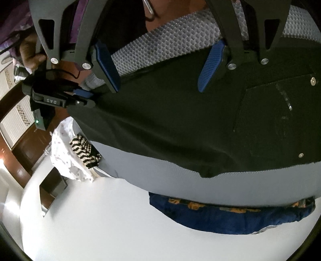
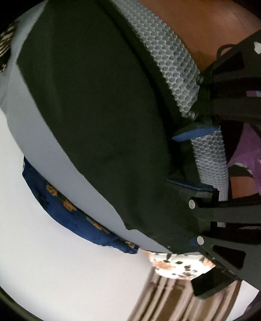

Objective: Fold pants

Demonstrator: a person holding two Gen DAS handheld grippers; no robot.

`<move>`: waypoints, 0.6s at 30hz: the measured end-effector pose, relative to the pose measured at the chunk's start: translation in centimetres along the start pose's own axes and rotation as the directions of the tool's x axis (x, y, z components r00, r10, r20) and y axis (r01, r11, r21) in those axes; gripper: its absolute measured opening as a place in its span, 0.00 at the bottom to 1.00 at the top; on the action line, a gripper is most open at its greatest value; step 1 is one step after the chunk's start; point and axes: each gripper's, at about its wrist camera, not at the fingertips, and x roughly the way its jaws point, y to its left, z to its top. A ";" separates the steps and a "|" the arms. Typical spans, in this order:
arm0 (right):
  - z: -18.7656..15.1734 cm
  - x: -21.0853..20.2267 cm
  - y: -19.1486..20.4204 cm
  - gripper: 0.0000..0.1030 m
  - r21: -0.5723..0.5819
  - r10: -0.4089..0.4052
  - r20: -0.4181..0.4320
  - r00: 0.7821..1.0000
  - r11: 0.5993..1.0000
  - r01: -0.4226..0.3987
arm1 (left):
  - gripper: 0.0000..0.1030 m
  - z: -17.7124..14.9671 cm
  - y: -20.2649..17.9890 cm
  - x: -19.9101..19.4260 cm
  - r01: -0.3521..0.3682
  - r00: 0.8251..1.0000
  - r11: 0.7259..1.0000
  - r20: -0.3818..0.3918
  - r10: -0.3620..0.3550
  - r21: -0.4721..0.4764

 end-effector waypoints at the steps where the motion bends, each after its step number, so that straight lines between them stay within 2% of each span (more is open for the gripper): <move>1: -0.1 0.2 0.1 0.36 0.009 0.039 0.000 0.999 0.999 -0.039 | 0.77 0.0 0.2 -0.1 0.000 1.000 1.000 0.007 0.000 -0.006; 4: -0.8 1.7 1.4 0.35 0.013 0.097 -0.032 0.995 0.995 -0.097 | 0.77 -0.1 0.5 -0.2 -0.010 1.000 1.000 0.013 0.010 -0.023; 7: -1.9 3.6 2.3 0.26 0.047 0.131 -0.085 0.988 0.991 -0.127 | 0.77 0.0 1.1 -0.4 -0.010 1.000 0.998 0.012 0.011 -0.059; 9: -1.9 3.8 1.7 0.10 0.085 0.153 -0.094 0.984 0.986 -0.145 | 0.77 0.1 1.4 -0.6 -0.016 1.000 0.997 0.012 0.017 -0.075; 10: -2.0 3.9 0.9 0.06 0.139 0.184 -0.098 0.978 0.976 -0.169 | 0.77 0.1 1.6 -0.7 -0.017 1.000 0.997 0.015 0.018 -0.079; 12: -2.4 3.5 0.1 0.05 0.201 0.231 -0.098 0.968 0.957 -0.208 | 0.77 0.2 1.7 -0.9 -0.023 1.000 0.997 0.018 0.024 -0.080; 16: -3.1 2.3 0.1 0.05 0.252 0.280 -0.084 0.956 0.935 -0.252 | 0.77 0.2 1.5 -1.5 -0.047 0.998 0.998 0.039 0.049 -0.051; 18: -3.3 2.3 0.3 0.05 0.241 0.251 -0.095 0.963 0.945 -0.223 | 0.77 0.2 1.4 -1.5 -0.070 0.997 0.997 0.040 0.071 -0.027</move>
